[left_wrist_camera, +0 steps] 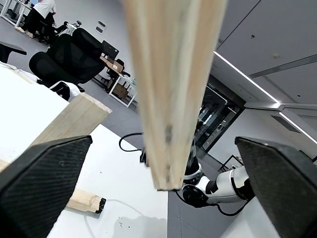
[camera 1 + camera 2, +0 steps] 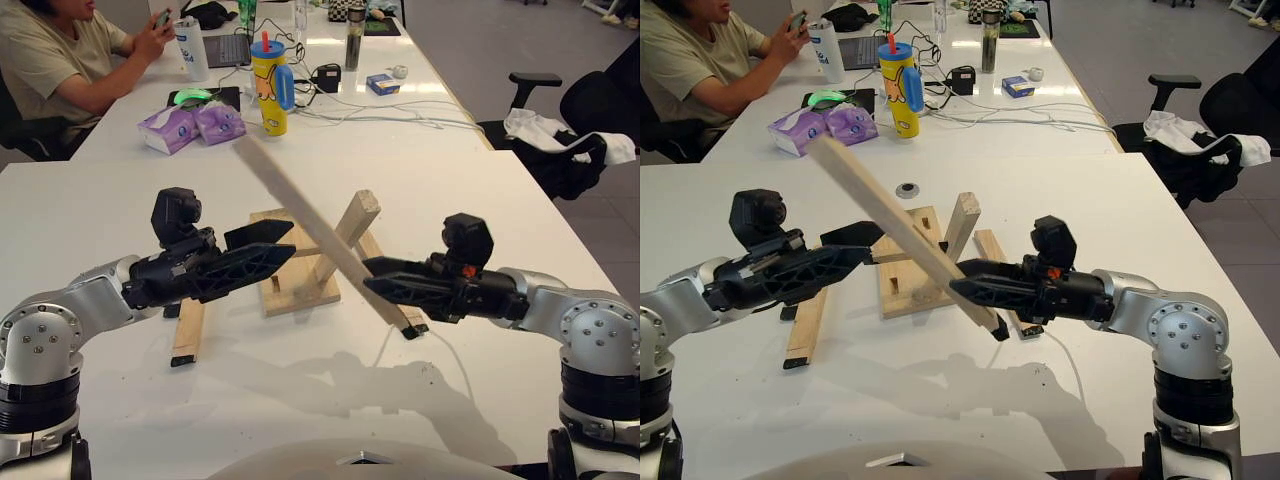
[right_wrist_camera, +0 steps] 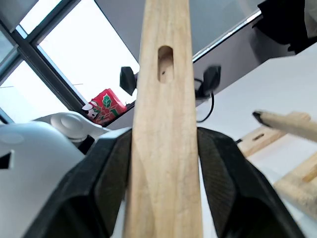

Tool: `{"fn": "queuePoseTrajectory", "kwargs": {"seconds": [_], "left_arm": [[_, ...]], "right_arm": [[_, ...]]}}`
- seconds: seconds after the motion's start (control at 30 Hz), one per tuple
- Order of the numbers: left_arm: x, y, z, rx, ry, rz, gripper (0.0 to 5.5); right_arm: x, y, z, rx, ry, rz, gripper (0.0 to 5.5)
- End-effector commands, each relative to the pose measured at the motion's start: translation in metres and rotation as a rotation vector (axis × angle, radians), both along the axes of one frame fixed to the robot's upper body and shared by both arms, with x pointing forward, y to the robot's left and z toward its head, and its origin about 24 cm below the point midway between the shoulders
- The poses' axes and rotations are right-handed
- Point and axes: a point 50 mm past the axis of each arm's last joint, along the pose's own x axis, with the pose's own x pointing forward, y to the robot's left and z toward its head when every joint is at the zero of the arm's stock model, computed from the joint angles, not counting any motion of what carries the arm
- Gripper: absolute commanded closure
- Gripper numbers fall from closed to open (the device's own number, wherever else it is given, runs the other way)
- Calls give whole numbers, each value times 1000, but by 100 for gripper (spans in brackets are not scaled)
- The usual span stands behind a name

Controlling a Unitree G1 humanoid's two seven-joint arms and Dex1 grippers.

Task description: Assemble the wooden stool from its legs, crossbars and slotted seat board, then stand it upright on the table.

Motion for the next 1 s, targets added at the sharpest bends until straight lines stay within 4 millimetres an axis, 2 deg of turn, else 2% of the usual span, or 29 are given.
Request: {"fn": "queuePoseTrajectory", "kwargs": {"seconds": [0.03, 0.33, 1.0], "left_arm": [[5, 1, 13, -26, -32, -3, 10], [6, -1, 13, -11, -7, -40, 10], [5, 0, 9, 81, -10, -122, 333]], "right_arm": [[-3, 0, -5, -26, -4, 28, 347], [-8, -3, -10, -61, -26, 15, 347], [-9, -3, -14, -92, -63, 48, 347]]}}
